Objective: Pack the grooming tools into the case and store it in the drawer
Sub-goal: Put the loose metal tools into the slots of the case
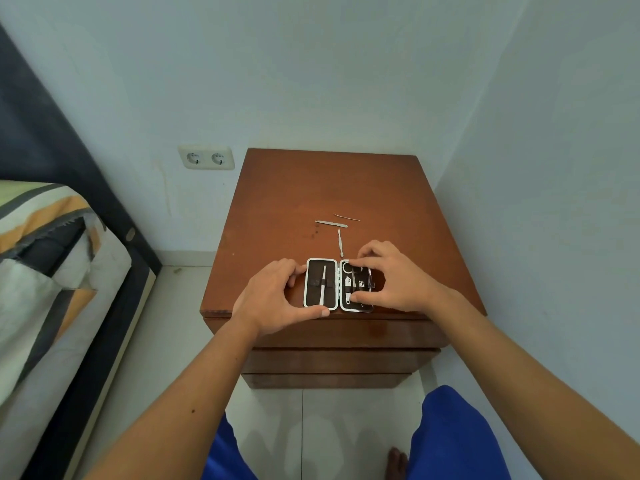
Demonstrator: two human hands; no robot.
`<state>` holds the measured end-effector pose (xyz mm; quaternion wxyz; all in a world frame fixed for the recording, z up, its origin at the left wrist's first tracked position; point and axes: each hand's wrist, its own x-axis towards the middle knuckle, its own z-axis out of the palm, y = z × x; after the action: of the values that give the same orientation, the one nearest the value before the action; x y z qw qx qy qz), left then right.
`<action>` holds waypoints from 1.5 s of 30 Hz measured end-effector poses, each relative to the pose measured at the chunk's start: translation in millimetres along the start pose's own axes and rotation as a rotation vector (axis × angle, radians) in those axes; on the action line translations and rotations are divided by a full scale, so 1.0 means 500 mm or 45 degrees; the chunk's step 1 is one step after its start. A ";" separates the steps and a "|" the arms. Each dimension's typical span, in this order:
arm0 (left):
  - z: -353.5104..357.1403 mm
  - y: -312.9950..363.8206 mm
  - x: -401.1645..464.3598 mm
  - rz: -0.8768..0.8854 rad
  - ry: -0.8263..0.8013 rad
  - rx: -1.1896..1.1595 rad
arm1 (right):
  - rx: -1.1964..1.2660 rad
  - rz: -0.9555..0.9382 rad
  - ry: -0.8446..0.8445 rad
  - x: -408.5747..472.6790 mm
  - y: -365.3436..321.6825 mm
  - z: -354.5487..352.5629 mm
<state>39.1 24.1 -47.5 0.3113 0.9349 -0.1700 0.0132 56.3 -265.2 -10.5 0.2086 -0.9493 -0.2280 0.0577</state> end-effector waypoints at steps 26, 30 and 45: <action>-0.003 0.000 -0.002 -0.013 -0.019 -0.016 | 0.254 0.242 0.064 0.169 0.022 -0.014; -0.005 0.003 -0.001 -0.018 -0.023 -0.011 | 0.142 0.250 -0.031 0.184 0.031 -0.022; -0.010 0.009 -0.002 -0.010 -0.030 -0.010 | 0.708 0.260 0.345 0.156 -0.013 0.013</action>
<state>36.9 24.1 -40.8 0.3130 0.9344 -0.1699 0.0004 121.6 -222.2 -14.9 0.4813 -0.8731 -0.0771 0.0115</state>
